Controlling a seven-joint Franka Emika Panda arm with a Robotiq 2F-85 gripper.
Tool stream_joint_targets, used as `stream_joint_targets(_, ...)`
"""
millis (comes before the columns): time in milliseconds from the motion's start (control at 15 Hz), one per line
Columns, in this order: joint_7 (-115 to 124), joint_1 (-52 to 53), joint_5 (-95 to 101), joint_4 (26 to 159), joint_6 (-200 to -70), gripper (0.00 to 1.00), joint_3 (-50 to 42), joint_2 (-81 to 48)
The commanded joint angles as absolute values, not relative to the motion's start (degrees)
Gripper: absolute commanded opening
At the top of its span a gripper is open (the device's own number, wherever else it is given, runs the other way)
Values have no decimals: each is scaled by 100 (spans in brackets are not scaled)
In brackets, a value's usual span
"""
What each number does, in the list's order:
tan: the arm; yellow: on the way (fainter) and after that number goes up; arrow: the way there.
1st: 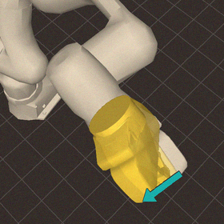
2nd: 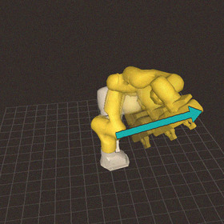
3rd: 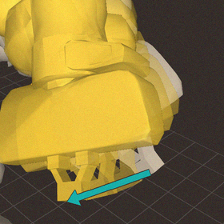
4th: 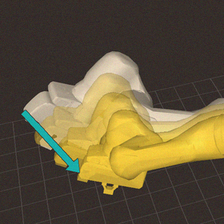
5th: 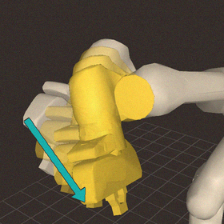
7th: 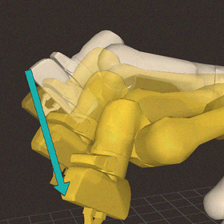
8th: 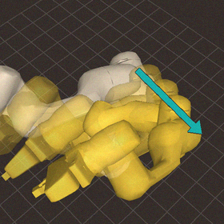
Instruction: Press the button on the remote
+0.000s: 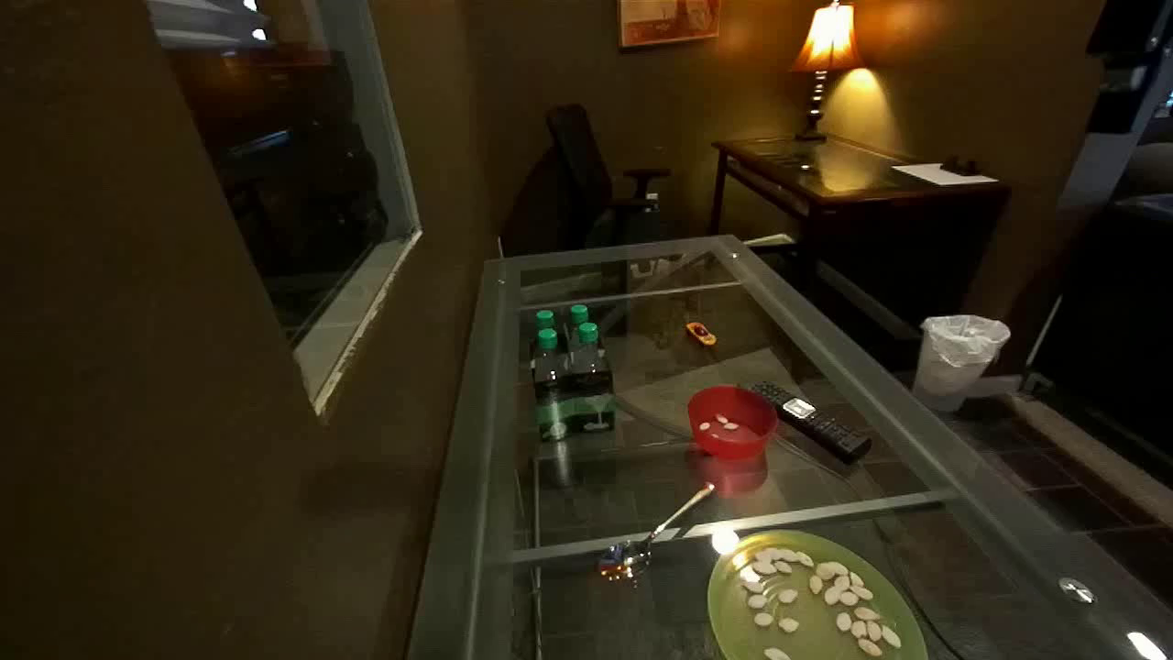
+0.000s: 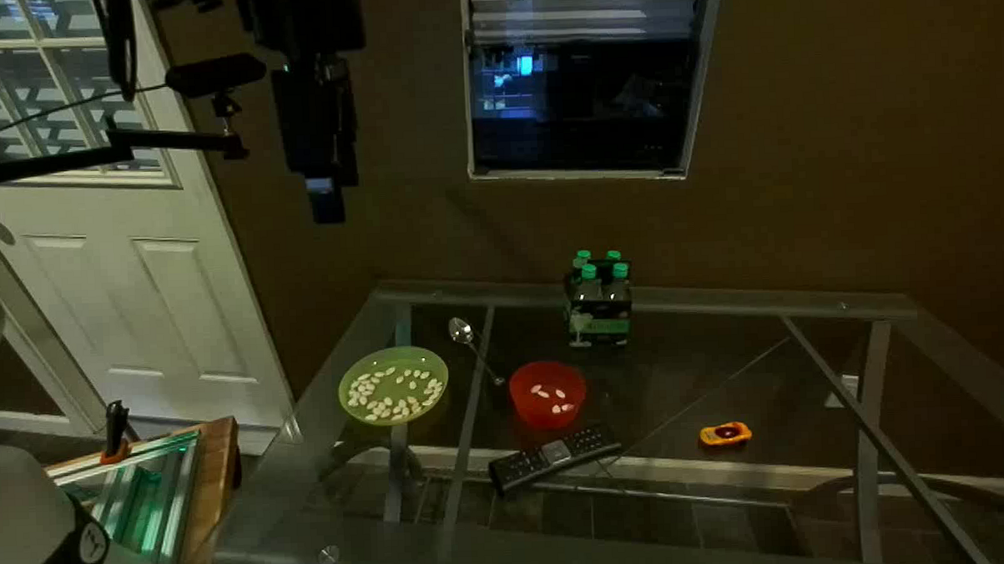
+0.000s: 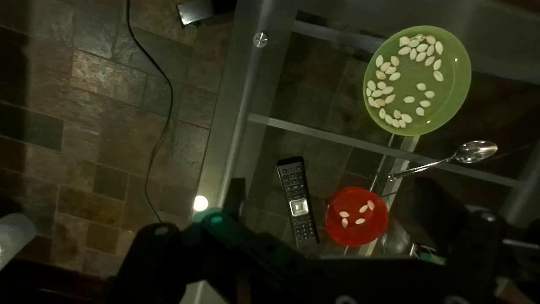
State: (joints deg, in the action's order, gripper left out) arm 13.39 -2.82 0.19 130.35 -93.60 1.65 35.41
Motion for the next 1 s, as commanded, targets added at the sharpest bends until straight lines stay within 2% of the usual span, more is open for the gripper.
stream_joint_targets(0, 1326, -310, 7, 13023, -9351, 100, 184, 3536)
stream_joint_targets(200, 1326, -310, 7, 13023, -9352, 100, 184, 3536)
stream_joint_targets(600, 1391, -488, 64, 13829, -11425, 100, 58, 2915)
stream_joint_targets(667, 1326, -487, -55, 13949, -11618, 75, -21, 2735)
stream_joint_targets(733, 1414, -562, 30, 14085, -11875, 74, -19, 2541)
stream_joint_targets(933, 1592, -637, -121, 14357, -12467, 53, -144, 1923)
